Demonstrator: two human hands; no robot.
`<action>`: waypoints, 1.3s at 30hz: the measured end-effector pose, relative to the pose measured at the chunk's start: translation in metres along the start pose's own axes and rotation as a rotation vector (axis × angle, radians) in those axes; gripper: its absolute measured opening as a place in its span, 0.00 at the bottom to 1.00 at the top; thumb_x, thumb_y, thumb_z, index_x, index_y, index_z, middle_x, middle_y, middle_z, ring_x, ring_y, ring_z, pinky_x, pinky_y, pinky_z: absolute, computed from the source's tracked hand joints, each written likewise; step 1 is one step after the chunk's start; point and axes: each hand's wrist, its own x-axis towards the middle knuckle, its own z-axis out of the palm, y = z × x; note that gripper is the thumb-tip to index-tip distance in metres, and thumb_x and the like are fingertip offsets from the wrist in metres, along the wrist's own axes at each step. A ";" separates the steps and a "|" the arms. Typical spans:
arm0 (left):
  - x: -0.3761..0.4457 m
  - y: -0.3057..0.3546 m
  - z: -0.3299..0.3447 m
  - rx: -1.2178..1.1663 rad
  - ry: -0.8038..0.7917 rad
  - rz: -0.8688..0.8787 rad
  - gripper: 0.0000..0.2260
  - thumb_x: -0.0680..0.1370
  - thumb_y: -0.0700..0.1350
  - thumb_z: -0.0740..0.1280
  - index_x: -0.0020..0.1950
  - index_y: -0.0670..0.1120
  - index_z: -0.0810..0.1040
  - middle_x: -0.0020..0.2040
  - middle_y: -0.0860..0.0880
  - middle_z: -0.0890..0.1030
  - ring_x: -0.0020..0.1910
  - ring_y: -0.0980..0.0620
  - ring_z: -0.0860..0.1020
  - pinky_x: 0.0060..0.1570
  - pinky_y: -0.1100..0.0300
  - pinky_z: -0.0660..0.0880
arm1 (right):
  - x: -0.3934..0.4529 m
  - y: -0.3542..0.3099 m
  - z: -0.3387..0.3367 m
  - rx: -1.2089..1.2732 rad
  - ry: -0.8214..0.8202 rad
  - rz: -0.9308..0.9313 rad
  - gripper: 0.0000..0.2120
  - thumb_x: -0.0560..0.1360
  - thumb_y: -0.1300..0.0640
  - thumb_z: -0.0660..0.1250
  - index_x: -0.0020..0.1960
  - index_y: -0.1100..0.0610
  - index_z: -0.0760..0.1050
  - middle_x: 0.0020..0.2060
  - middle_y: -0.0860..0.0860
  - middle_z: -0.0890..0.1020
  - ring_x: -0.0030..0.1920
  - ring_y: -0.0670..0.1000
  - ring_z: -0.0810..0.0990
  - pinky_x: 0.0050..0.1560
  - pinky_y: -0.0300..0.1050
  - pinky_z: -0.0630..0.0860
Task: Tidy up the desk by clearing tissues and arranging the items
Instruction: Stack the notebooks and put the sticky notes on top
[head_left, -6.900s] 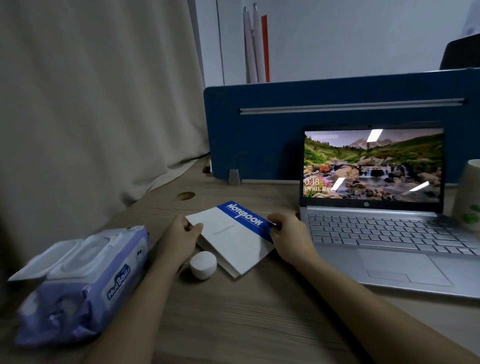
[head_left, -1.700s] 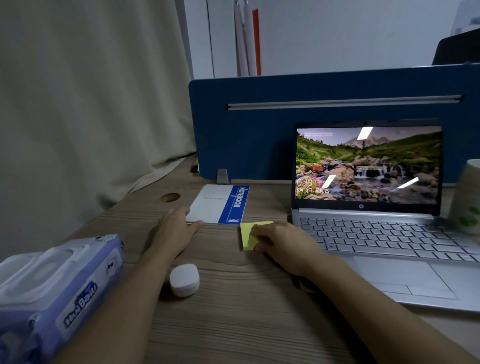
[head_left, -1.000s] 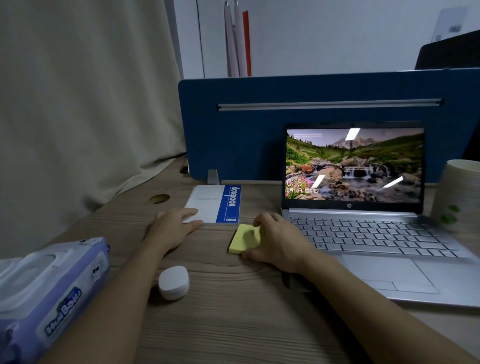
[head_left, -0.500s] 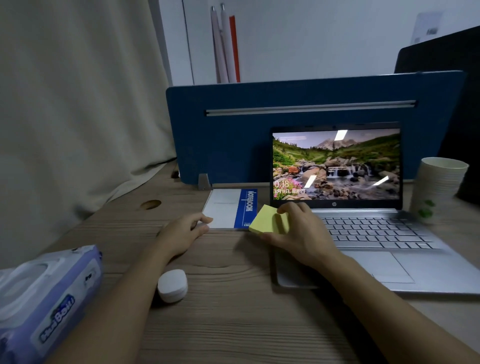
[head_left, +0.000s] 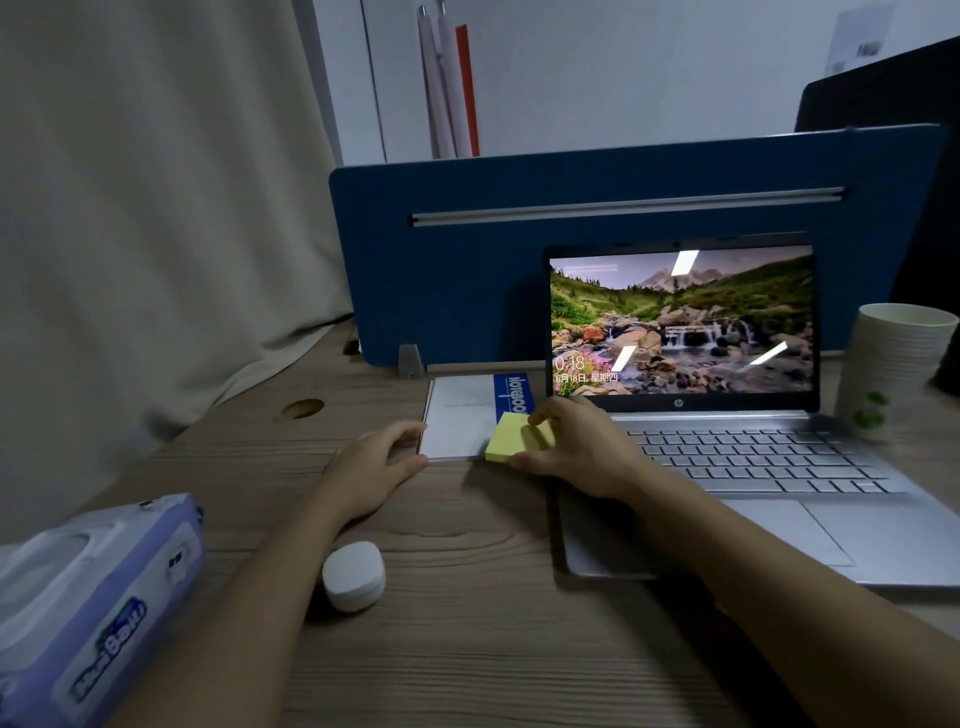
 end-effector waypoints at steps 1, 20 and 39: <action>0.000 -0.001 0.000 -0.001 -0.001 0.002 0.20 0.77 0.58 0.67 0.69 0.62 0.70 0.67 0.54 0.77 0.64 0.55 0.74 0.64 0.48 0.73 | 0.007 -0.002 0.001 -0.005 -0.025 -0.007 0.30 0.64 0.35 0.74 0.60 0.48 0.72 0.59 0.50 0.73 0.54 0.48 0.72 0.48 0.43 0.70; 0.001 -0.030 0.000 0.051 0.034 0.009 0.29 0.73 0.67 0.63 0.72 0.58 0.70 0.71 0.55 0.72 0.67 0.57 0.69 0.68 0.51 0.68 | 0.110 -0.014 0.038 -0.114 -0.132 -0.035 0.30 0.71 0.41 0.71 0.68 0.54 0.70 0.63 0.55 0.75 0.59 0.54 0.74 0.53 0.45 0.72; -0.065 -0.011 -0.021 -0.132 0.069 -0.179 0.24 0.77 0.53 0.70 0.71 0.53 0.71 0.70 0.52 0.74 0.66 0.55 0.72 0.67 0.52 0.69 | -0.024 -0.072 0.041 -0.042 -0.254 -0.173 0.30 0.75 0.43 0.68 0.73 0.50 0.64 0.69 0.52 0.72 0.66 0.53 0.72 0.64 0.48 0.71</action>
